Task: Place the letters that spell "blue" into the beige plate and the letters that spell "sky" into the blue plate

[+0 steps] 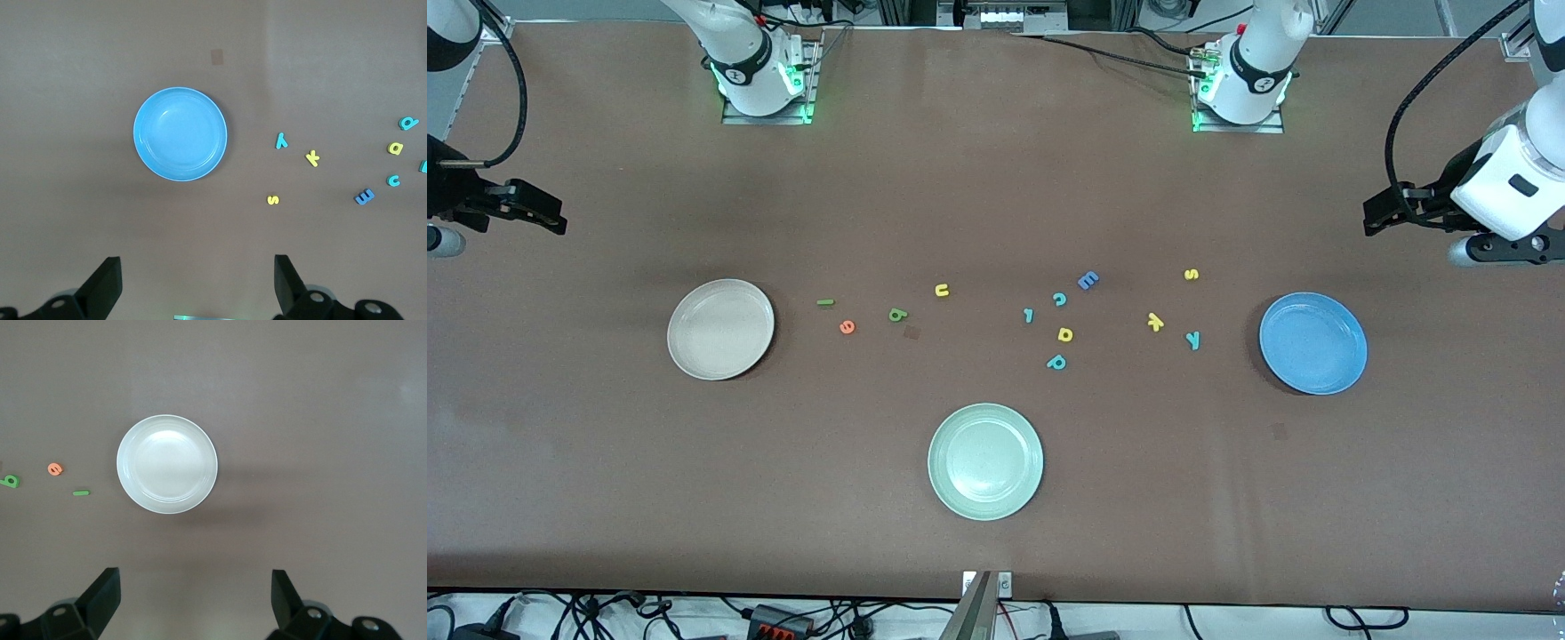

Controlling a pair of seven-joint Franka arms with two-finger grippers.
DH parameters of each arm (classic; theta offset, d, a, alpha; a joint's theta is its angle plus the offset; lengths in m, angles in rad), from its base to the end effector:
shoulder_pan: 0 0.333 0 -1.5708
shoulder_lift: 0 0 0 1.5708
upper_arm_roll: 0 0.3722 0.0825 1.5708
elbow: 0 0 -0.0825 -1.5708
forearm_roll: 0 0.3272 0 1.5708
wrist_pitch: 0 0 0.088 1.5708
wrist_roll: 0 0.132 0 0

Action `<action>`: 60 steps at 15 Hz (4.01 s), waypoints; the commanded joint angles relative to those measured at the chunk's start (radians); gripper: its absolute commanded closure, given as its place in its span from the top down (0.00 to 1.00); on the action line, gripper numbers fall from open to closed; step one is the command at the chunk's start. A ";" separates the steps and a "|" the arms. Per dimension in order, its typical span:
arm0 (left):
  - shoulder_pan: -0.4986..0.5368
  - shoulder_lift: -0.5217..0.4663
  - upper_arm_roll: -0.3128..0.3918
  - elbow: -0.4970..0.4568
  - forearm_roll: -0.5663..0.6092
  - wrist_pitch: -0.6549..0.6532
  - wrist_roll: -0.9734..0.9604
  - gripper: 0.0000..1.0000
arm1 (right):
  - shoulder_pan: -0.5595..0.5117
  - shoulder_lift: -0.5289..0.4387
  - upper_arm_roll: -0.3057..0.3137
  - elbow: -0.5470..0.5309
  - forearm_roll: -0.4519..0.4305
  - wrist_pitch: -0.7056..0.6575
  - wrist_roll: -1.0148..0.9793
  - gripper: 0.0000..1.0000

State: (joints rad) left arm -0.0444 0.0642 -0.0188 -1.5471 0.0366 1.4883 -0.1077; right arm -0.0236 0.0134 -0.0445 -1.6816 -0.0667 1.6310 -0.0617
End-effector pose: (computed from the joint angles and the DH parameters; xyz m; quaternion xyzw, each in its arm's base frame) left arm 0.5070 -0.0266 0.6266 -0.9977 -0.0226 0.0597 0.0229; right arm 0.5001 -0.0424 0.6083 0.9989 -0.0001 -0.0341 0.0314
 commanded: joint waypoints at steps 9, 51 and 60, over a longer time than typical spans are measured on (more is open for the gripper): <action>-0.014 0.026 -0.010 0.012 -0.014 -0.045 0.008 1.00 | 0.001 0.005 -0.002 0.011 0.013 -0.016 0.013 1.00; -0.140 0.421 -0.046 -0.640 0.180 1.233 -0.194 0.51 | 0.452 0.298 0.005 -0.460 -0.066 0.693 -0.656 0.77; -0.147 0.361 -0.047 -0.634 0.180 1.167 -0.193 0.12 | 0.444 0.375 0.006 -0.458 -0.077 0.803 -0.787 0.57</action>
State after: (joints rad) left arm -0.1955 0.4656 -0.0620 -2.1790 0.1932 2.7014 -0.3046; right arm 0.4203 0.3814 -0.0429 -2.1278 -0.1288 2.4037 -0.8267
